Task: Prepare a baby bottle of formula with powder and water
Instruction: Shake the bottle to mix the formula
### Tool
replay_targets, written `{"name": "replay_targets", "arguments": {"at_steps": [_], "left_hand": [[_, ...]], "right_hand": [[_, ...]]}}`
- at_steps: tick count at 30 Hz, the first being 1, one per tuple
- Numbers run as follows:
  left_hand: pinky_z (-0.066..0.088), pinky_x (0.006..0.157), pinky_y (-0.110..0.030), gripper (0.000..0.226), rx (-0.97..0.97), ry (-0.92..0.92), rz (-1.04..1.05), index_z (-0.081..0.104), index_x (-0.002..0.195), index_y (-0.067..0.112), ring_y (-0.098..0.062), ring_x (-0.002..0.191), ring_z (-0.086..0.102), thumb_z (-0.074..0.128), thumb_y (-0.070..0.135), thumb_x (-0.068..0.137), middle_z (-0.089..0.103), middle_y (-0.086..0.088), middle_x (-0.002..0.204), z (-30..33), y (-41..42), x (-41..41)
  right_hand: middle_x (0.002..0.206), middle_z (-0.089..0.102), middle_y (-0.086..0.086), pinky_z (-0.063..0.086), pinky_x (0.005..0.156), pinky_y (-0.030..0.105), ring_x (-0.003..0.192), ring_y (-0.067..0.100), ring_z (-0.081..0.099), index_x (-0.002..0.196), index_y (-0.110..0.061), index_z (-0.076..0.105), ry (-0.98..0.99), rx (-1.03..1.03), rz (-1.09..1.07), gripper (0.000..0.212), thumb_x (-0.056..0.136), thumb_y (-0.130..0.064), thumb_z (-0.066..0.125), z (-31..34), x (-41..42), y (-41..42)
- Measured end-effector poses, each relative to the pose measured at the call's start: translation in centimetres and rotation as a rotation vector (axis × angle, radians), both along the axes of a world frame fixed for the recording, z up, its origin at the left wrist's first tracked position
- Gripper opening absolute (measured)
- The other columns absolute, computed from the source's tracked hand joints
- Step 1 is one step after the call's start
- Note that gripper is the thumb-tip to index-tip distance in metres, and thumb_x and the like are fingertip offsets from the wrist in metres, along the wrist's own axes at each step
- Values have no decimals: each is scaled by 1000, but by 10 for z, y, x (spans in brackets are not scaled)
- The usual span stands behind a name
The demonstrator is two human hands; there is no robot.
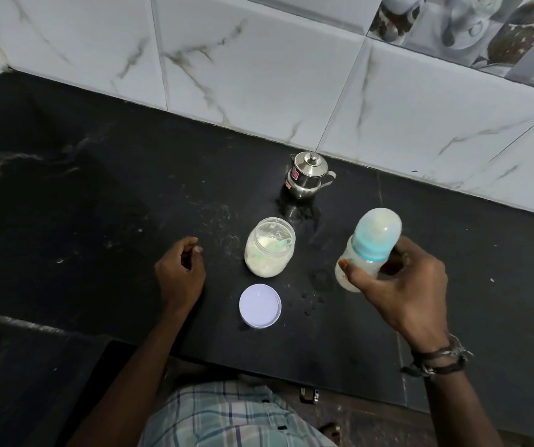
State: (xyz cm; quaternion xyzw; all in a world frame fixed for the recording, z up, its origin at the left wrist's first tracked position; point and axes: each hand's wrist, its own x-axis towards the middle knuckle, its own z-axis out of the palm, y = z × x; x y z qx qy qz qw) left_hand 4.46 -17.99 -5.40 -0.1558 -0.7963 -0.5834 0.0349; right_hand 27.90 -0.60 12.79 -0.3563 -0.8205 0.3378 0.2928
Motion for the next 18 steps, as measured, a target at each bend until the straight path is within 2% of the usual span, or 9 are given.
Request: {"name": "replay_targets", "arguments": {"at_steps": [2, 5, 8, 9, 12, 16, 18], "left_hand": [[56, 81, -34, 20, 7, -1, -2, 71, 108, 5, -20, 86, 70, 64, 1, 90, 73, -8, 93, 0, 0, 0], [55, 81, -32, 20, 6, 6, -1, 71, 108, 4, -20, 85, 70, 64, 0, 90, 73, -8, 92, 1, 0, 1], [56, 81, -34, 20, 3, 2, -7, 70, 109, 4, -19, 85, 70, 64, 1, 91, 73, -8, 93, -1, 0, 0], [57, 82, -34, 20, 3, -3, -9, 70, 109, 5, -19, 86, 70, 64, 1, 91, 73, -8, 93, -1, 0, 0], [57, 82, -33, 20, 7, -9, -3, 70, 109, 6, -18, 86, 70, 63, 1, 91, 73, -7, 93, -1, -1, 0], [56, 81, -30, 20, 18, -16, -8, 70, 109, 7, -17, 86, 71, 63, 2, 91, 73, -7, 93, -2, -1, 0], [55, 80, -28, 20, 14, -14, -5, 70, 109, 8, -16, 86, 70, 64, 2, 91, 73, -6, 93, -2, -1, 0]], "right_hand": [[87, 75, -10, 60, 71, 35, 77, 10, 72, 101, -20, 72, -23, -1, 20, 46, 61, -35, 89, -1, 3, 5], [86, 77, -13, 59, 68, 20, 81, 8, 74, 98, -22, 72, 78, -95, 53, 44, 58, -32, 89, 2, 1, 4], [81, 73, -11, 56, 63, 30, 72, 11, 70, 97, -22, 70, -61, 48, -17, 44, 60, -35, 90, 1, 1, 7], [81, 73, -11, 57, 63, 31, 72, 11, 70, 96, -23, 70, -64, 40, -22, 42, 60, -34, 90, -2, 2, 9], [84, 76, -17, 61, 69, 24, 79, 7, 74, 95, -29, 71, 6, -50, 13, 39, 61, -26, 91, -4, 0, 11], [83, 75, -8, 59, 66, 36, 75, 13, 71, 97, -23, 71, -97, 35, -10, 45, 58, -39, 88, -9, -1, 12], [86, 77, -11, 59, 65, 24, 78, 10, 73, 95, -27, 71, -38, -67, 36, 43, 58, -37, 91, -8, -2, 11]]}}
